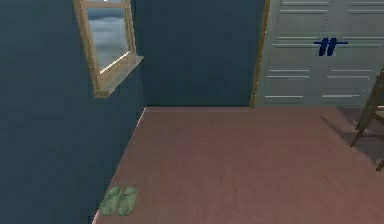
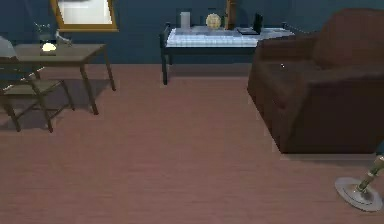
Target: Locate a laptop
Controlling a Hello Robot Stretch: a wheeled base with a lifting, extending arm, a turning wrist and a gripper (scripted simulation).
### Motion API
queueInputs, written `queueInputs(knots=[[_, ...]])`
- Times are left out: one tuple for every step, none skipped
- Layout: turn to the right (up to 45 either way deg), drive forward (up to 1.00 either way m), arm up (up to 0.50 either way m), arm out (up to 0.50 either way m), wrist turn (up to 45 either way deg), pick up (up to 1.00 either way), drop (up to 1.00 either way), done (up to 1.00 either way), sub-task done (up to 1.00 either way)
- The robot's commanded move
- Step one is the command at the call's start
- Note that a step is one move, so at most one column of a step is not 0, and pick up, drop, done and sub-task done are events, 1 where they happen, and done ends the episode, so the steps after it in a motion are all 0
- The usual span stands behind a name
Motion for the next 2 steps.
queueInputs(knots=[[45.0,0.0,0.0,0.0,0.0,0.0,0.0,0.0,0.0],[33.0,0.0,0.0,0.0,0.0,0.0,0.0,0.0,0.0]])
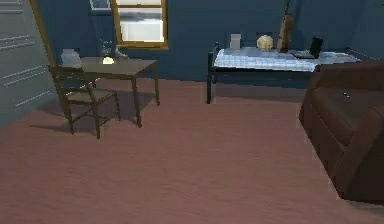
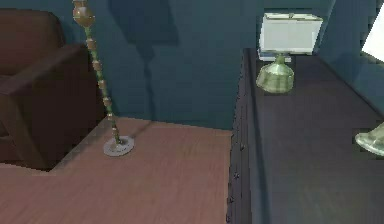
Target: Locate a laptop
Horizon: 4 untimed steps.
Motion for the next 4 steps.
queueInputs(knots=[[0.0,0.25,0.0,0.0,0.0,0.0,0.0,0.0,0.0],[18.0,0.0,0.0,0.0,0.0,0.0,0.0,0.0,0.0],[0.0,1.0,0.0,0.0,0.0,0.0,0.0,0.0,0.0],[3.0,0.0,0.0,0.0,0.0,0.0,0.0,0.0,0.0]])
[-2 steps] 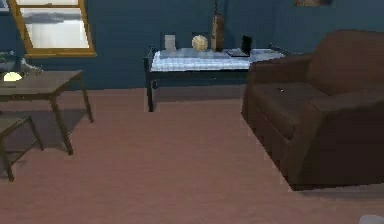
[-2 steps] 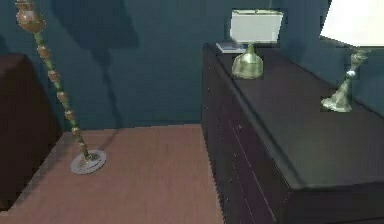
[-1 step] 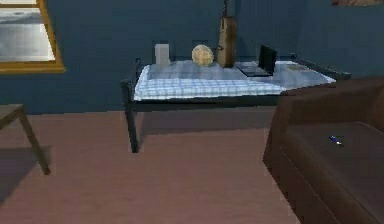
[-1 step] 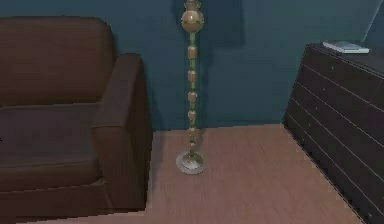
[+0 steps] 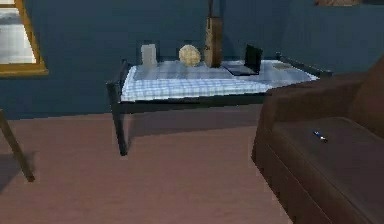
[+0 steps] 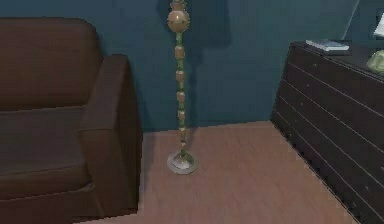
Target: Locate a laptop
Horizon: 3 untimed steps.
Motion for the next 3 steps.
queueInputs(knots=[[0.0,1.0,0.0,0.0,0.0,0.0,0.0,0.0,0.0],[0.0,0.3,0.0,0.0,0.0,0.0,0.0,0.0,0.0],[24.0,0.0,0.0,0.0,0.0,0.0,0.0,0.0,0.0]])
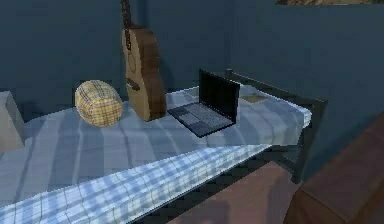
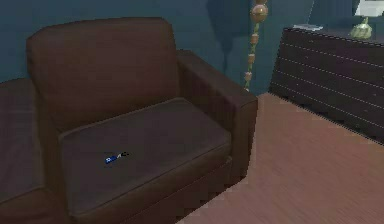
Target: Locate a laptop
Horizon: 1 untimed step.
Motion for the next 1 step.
queueInputs(knots=[[0.0,0.0,0.0,0.0,0.0,0.0,0.0,1.0,0.0]])
